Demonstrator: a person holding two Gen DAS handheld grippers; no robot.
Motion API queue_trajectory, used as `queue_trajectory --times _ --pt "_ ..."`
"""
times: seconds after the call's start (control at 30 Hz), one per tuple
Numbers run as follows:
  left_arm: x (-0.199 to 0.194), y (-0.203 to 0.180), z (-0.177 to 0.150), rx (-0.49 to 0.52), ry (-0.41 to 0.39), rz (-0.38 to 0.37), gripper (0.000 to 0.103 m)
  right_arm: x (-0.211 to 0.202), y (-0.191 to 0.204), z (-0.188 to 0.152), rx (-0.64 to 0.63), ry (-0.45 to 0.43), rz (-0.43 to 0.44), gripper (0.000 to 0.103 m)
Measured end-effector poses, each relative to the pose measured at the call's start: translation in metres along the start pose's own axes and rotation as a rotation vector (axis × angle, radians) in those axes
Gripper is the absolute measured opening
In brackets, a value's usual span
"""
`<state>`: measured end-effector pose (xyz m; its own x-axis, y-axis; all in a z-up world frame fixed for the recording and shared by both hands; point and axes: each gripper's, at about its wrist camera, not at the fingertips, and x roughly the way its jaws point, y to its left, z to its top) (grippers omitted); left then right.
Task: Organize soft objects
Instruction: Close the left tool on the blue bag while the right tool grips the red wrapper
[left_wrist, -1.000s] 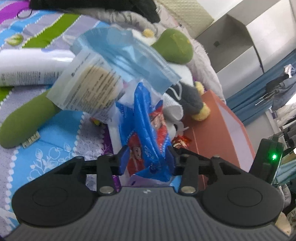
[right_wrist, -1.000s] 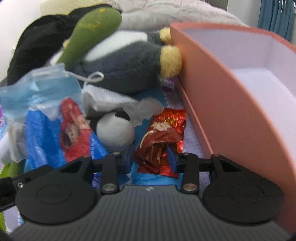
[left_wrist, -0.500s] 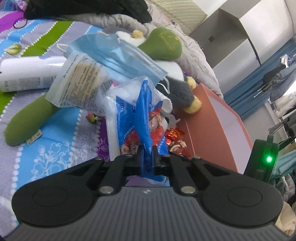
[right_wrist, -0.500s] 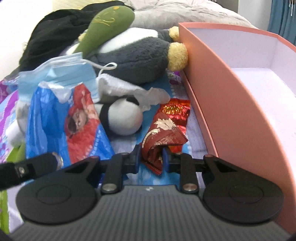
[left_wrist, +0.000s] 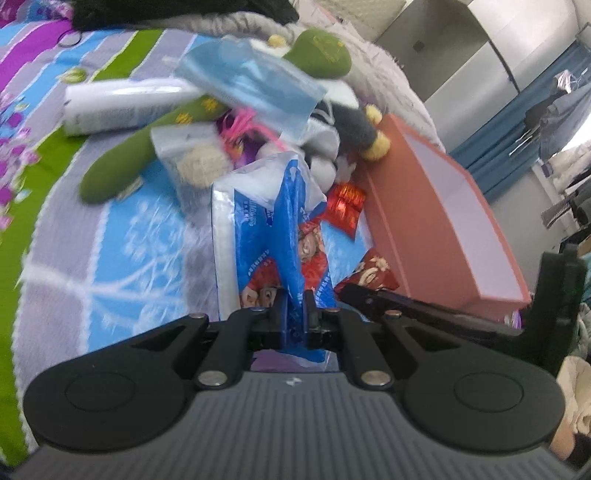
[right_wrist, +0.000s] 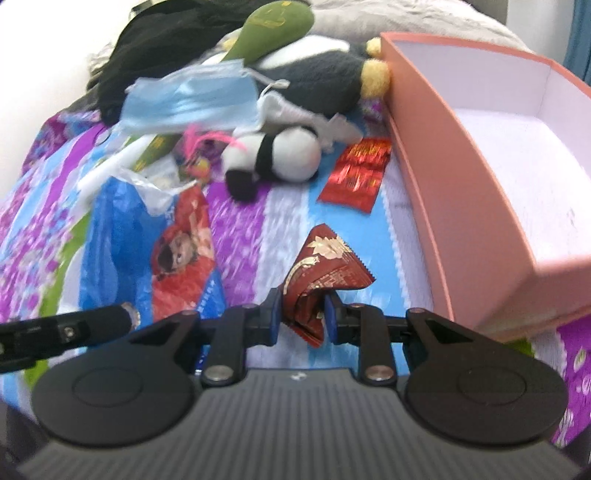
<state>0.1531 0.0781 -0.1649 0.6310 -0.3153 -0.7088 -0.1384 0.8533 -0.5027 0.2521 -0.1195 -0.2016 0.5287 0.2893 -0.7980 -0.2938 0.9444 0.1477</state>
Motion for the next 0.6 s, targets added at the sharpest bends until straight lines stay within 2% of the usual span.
queue_trajectory --times 0.13,0.27,0.3,0.37,0.4,0.43,0.6 --pt "-0.008 0.009 -0.012 -0.009 0.031 0.029 0.009 -0.013 0.001 -0.015 -0.034 0.032 0.042 0.028" --pt "-0.011 0.015 -0.015 -0.011 0.018 0.071 0.011 -0.012 -0.004 -0.024 -0.029 0.044 0.009 0.031" --pt "-0.011 0.016 -0.015 -0.014 0.015 0.074 0.013 -0.013 -0.007 -0.025 -0.012 0.044 -0.001 0.031" --pt "-0.012 0.019 -0.015 -0.033 0.012 0.068 0.021 -0.013 -0.013 -0.028 0.032 0.031 -0.015 0.042" --pt "-0.013 0.019 -0.014 -0.041 0.009 0.065 0.032 -0.014 -0.016 -0.029 0.052 0.024 -0.015 0.052" --pt "-0.015 0.019 -0.014 -0.045 -0.001 0.064 0.041 -0.016 -0.017 -0.030 0.070 0.012 -0.015 0.055" --pt "-0.013 0.011 -0.013 -0.047 -0.020 0.076 0.043 -0.014 -0.014 -0.035 0.081 -0.044 -0.054 0.055"
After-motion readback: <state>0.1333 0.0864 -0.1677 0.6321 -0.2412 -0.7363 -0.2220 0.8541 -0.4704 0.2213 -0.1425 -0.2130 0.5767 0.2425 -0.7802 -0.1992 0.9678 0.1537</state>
